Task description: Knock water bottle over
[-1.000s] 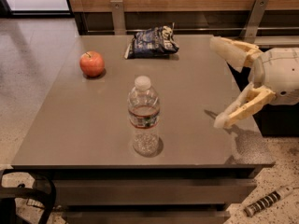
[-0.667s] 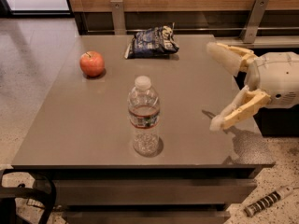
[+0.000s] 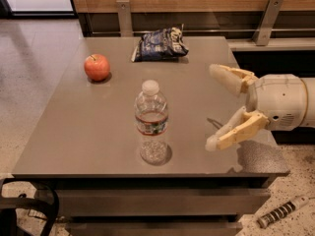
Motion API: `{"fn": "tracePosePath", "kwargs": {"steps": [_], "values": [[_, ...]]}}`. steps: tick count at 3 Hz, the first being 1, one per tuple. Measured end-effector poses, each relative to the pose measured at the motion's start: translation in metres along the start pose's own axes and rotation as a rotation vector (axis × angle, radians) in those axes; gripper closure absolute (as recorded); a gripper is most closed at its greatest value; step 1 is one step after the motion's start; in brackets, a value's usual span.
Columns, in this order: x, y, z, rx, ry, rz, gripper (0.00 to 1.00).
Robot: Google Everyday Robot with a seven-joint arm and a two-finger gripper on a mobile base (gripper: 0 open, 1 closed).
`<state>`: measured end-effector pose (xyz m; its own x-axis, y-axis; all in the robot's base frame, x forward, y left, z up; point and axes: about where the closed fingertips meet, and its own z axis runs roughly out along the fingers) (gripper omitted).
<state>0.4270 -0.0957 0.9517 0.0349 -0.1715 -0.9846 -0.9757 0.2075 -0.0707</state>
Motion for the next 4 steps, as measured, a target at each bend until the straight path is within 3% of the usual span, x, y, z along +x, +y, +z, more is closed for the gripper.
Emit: {"fn": "tracePosePath", "kwargs": {"steps": [2,3,4], "values": [[0.044,0.0,0.048,-0.039,-0.022,0.034,0.0],[0.05,0.004,0.062,-0.059,-0.041,0.033,0.0],[0.041,0.004,0.082,-0.086,-0.063,0.012,0.0]]}}
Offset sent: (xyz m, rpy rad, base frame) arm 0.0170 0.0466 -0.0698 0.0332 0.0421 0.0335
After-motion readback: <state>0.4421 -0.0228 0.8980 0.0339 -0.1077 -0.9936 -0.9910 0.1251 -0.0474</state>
